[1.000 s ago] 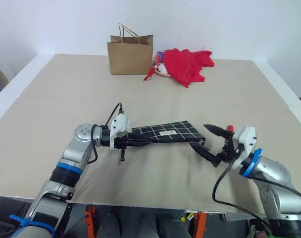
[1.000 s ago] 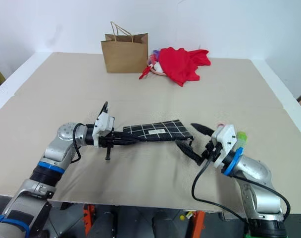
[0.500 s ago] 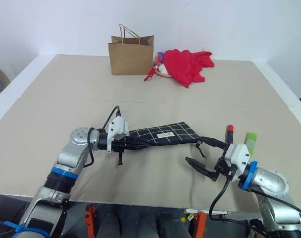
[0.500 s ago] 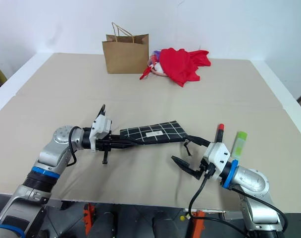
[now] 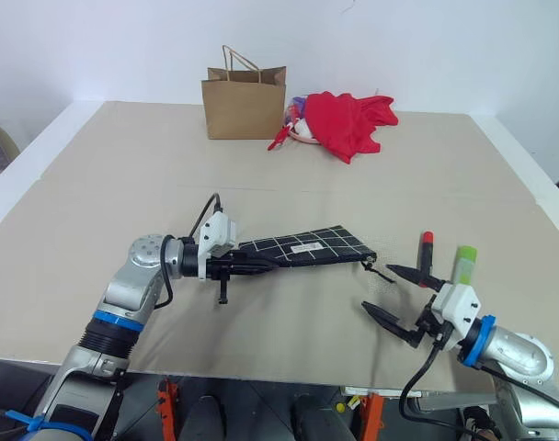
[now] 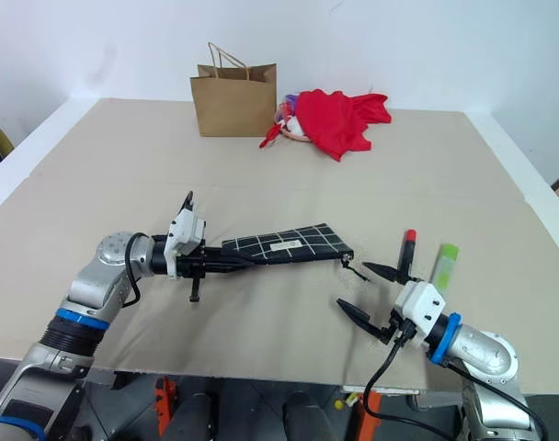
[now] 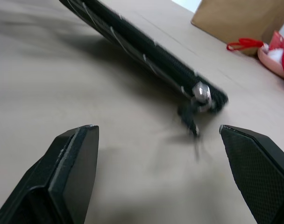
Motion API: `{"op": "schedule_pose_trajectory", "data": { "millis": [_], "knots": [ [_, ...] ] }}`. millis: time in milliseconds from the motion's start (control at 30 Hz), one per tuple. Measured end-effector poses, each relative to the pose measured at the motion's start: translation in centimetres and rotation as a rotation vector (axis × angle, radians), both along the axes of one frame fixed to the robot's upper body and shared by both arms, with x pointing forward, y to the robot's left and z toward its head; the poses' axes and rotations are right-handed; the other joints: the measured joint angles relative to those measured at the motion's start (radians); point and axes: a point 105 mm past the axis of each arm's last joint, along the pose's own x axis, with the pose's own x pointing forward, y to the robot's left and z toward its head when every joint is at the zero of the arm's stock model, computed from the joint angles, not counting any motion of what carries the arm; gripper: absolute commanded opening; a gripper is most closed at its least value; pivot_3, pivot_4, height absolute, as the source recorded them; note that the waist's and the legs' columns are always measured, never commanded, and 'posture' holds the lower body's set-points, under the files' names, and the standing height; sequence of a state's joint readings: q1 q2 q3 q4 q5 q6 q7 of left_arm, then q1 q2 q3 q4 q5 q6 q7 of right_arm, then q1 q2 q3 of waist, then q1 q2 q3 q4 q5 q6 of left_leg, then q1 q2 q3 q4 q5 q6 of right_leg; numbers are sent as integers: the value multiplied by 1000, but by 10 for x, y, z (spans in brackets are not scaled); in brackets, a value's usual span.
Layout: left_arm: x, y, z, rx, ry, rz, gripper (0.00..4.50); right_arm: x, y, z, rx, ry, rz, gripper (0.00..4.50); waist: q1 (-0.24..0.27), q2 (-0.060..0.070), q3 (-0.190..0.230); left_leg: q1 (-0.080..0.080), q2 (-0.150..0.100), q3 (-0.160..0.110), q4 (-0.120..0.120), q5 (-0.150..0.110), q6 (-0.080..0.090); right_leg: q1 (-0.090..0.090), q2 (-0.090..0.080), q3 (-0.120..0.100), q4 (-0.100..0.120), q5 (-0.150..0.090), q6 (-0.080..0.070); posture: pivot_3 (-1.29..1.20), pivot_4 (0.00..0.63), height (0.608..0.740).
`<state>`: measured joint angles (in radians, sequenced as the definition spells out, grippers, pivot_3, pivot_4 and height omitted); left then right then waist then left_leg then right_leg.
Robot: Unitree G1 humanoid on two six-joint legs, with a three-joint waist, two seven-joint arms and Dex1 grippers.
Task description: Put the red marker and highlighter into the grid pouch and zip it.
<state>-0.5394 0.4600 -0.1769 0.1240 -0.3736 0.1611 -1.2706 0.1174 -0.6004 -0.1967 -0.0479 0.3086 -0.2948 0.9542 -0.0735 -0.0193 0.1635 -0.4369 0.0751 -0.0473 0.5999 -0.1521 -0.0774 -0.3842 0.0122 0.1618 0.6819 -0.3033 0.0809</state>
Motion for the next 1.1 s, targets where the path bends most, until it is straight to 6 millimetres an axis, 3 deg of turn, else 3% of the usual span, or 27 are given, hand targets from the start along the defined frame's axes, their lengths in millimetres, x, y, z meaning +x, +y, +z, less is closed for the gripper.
{"op": "schedule_pose_trajectory", "data": {
  "millis": [33,133,233,267,300,367,400,833,1100],
  "knots": [
    [0,0,0,0,-1,0,0,0,0,0,0,-2,0,4445,0,0,0,0,0,0,0,0,0,0,0,0,0,0,0,0,150,739],
    [0,0,0,0,-2,-1,0,2,0,2,0,-17,1,3696,0,0,0,0,0,0,0,0,0,0,0,0,0,0,0,0,150,739],
    [0,0,0,0,-2,-1,0,3,0,5,2,-29,3,2289,0,0,0,0,0,0,0,0,0,0,0,0,0,0,0,0,150,739],
    [0,0,0,0,-2,-1,0,4,1,6,3,-34,4,2037,0,0,0,0,0,0,0,0,0,0,0,0,0,0,0,0,150,739],
    [-1,0,0,0,-3,-2,0,8,2,12,14,-56,5,1155,0,0,0,0,0,0,0,0,0,1,0,0,0,0,0,0,150,739],
    [-1,0,0,0,-4,-2,0,9,2,13,17,-61,4,665,0,0,0,0,0,0,0,0,0,1,0,0,0,0,0,0,150,739],
    [-1,0,0,0,-3,-2,0,9,2,14,20,-60,4,205,0,0,0,0,0,0,0,0,0,1,0,0,0,0,0,0,150,739],
    [-2,1,-4,1,7,2,0,15,9,23,42,-80,41,95,1,0,0,1,0,-1,0,0,0,1,0,-1,0,0,0,0,150,739],
    [-2,-1,-3,2,-17,-2,0,20,41,38,33,-33,148,95,2,1,0,1,0,-1,0,1,-1,1,0,-1,0,0,0,0,150,739]
  ]
}}
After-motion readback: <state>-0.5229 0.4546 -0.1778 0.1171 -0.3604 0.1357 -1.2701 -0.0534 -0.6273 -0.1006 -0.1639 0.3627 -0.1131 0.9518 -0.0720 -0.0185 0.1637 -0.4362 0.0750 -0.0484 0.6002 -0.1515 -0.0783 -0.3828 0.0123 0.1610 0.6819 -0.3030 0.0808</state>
